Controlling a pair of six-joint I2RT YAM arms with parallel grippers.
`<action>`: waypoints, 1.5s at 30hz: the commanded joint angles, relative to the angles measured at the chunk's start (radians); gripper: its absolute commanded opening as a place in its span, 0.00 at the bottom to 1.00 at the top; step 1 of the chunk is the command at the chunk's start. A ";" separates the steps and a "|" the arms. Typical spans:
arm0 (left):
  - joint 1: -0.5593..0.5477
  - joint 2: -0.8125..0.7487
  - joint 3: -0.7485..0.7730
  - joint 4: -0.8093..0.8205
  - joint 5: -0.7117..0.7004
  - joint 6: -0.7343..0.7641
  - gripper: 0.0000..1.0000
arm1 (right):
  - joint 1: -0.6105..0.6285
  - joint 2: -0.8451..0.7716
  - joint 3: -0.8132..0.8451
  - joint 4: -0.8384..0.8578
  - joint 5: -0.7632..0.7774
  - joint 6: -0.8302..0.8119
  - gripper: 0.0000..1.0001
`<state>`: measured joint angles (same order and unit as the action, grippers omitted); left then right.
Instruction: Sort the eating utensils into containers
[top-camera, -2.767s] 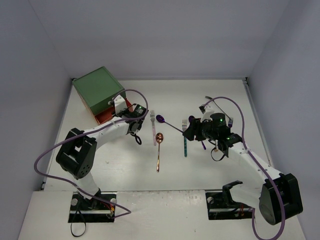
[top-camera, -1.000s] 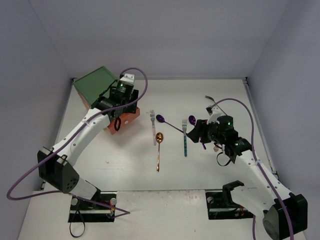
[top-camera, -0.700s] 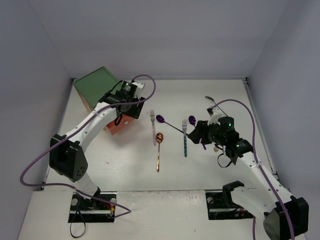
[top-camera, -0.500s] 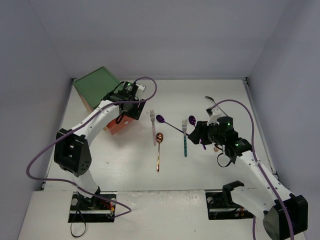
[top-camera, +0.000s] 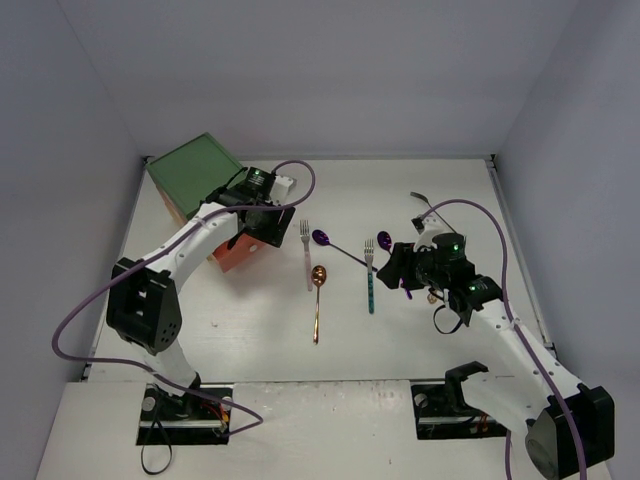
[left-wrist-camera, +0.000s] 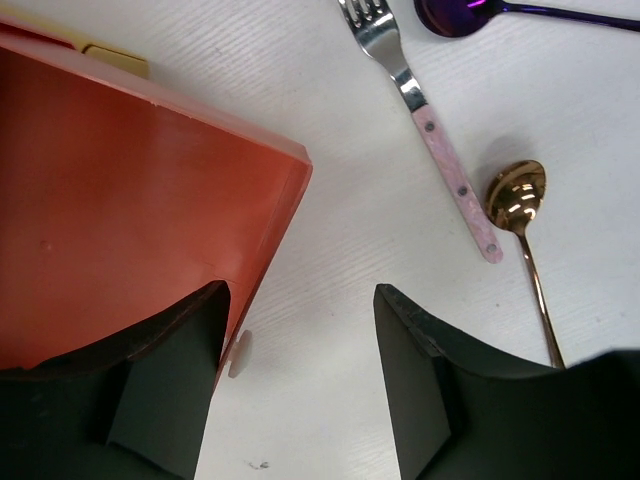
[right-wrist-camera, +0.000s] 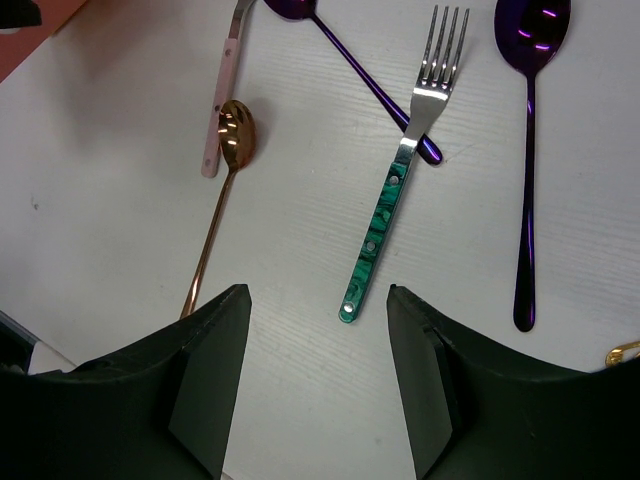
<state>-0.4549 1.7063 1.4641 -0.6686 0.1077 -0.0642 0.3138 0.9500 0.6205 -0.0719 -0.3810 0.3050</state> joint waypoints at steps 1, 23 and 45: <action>0.004 -0.081 0.000 0.009 0.088 -0.025 0.55 | -0.005 0.010 0.028 0.036 0.014 -0.016 0.54; -0.018 -0.260 0.134 -0.002 -0.040 -0.102 0.65 | -0.005 0.155 0.210 0.018 0.125 -0.056 0.56; -0.349 -0.546 -0.335 0.129 -0.237 -0.404 0.66 | 0.039 0.425 0.420 0.021 0.502 -0.038 0.57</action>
<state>-0.8051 1.1938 1.1417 -0.6355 -0.0852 -0.3898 0.3373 1.3448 0.9663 -0.0940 -0.0390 0.2294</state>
